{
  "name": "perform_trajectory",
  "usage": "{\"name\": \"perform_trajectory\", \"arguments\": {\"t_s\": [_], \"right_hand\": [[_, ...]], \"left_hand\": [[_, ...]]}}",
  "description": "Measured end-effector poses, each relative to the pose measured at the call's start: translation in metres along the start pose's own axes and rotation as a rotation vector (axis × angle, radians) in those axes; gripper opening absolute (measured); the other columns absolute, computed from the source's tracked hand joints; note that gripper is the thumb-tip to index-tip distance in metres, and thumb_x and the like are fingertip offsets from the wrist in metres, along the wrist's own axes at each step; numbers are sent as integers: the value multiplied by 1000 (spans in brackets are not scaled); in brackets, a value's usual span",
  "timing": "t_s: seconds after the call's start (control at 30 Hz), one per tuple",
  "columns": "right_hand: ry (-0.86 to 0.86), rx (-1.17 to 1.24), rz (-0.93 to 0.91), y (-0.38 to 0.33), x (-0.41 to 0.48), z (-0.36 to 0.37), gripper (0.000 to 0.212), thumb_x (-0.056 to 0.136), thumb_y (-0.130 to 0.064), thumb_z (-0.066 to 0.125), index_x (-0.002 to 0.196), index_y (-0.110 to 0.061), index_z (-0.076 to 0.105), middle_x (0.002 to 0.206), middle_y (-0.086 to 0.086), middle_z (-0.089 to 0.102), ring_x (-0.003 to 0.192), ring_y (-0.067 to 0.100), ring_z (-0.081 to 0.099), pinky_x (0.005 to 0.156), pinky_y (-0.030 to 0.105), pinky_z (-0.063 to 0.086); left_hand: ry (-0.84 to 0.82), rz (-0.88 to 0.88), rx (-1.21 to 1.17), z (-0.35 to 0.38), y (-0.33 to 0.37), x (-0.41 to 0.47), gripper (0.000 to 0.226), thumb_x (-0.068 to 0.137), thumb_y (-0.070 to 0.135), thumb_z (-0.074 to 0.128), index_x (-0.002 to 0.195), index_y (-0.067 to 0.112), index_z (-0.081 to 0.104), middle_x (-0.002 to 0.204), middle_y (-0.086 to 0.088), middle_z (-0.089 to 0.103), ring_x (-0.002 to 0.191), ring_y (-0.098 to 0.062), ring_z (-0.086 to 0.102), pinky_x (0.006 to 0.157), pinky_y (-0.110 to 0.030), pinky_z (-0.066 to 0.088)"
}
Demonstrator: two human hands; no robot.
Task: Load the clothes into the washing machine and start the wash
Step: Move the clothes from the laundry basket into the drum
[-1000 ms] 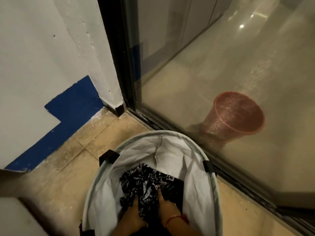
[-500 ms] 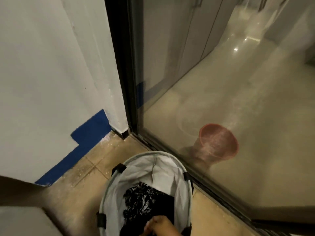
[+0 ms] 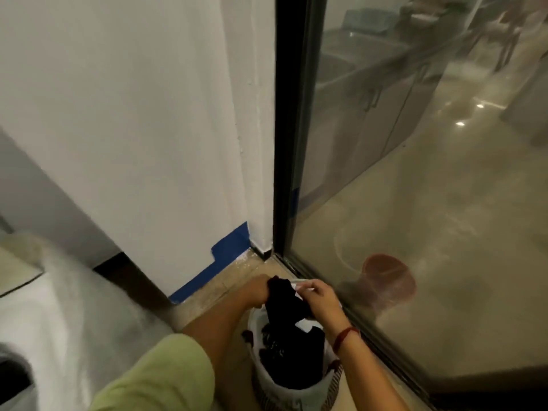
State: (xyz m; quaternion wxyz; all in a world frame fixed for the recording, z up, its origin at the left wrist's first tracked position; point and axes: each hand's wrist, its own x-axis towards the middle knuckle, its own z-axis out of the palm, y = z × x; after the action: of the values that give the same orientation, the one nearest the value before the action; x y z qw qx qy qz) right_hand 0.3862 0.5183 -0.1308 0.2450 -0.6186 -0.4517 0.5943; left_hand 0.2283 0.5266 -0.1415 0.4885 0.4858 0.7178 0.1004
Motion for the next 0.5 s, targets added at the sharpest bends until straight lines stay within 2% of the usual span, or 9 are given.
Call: {"name": "perform_trajectory", "arguments": {"t_s": [0.07,0.17,0.2,0.23,0.3,0.33,0.4,0.47,0.5], "right_hand": [[3,-29,-36,-28,-23,-1,9,92,-6,52,89,-14,55,73,3,55,58,12,50,43,20,43],[-63,14,-97,-57,-52,4,27,91,8,41,98,-13,55,80,9,58,59,17,51,51,24,45],[-84,90,-125,-65,-63,8,36,89,13,39,100,-15,58,89,12,61,67,20,57,58,26,47],[-81,146,-165,-70,-74,12,43,87,16,41,106,-18,59,104,14,62,82,24,62,69,28,50],[-72,118,-276,-78,-94,21,58,85,17,48,132,-16,46,129,8,51,115,25,54,88,29,47],[-94,44,-314,-78,-101,27,69,82,16,55,141,-13,35,131,3,44,122,20,46,94,27,43],[-159,-166,-349,-76,-112,41,95,69,7,72,147,-11,21,136,2,35,130,17,34,106,30,34],[-206,-367,-331,-74,-124,59,112,55,-13,83,147,-20,18,148,7,29,136,25,31,110,42,35],[-224,-427,-335,-75,-130,67,111,54,-16,83,145,-23,21,144,8,34,133,27,35,108,45,38]], "left_hand": [[-7,12,-41,-31,24,-33,33,97,10,38,127,2,50,104,-9,56,87,-22,55,78,-34,53],[-8,45,-107,-70,45,-75,18,96,9,37,97,5,54,75,-7,56,64,-17,57,64,-33,53],[-30,61,-145,-80,50,-92,17,95,8,38,92,5,55,69,-8,57,58,-17,58,59,-32,53],[-64,75,-193,-89,58,-112,18,96,10,40,91,4,56,67,-9,59,57,-18,60,54,-29,54],[-110,132,-258,-110,72,-152,24,98,19,42,102,2,57,80,-14,62,68,-20,62,51,-26,55],[-117,167,-251,-119,78,-169,28,98,24,42,107,2,57,88,-14,62,74,-21,63,55,-26,55],[-77,245,-208,-137,83,-204,29,97,31,43,101,6,59,90,-13,64,77,-21,65,61,-26,56],[-12,301,-214,-155,86,-239,27,97,31,44,93,9,60,88,-14,65,76,-23,67,61,-27,57],[15,325,-220,-164,86,-255,25,96,29,45,91,9,60,88,-14,66,76,-23,67,60,-28,57]]}}
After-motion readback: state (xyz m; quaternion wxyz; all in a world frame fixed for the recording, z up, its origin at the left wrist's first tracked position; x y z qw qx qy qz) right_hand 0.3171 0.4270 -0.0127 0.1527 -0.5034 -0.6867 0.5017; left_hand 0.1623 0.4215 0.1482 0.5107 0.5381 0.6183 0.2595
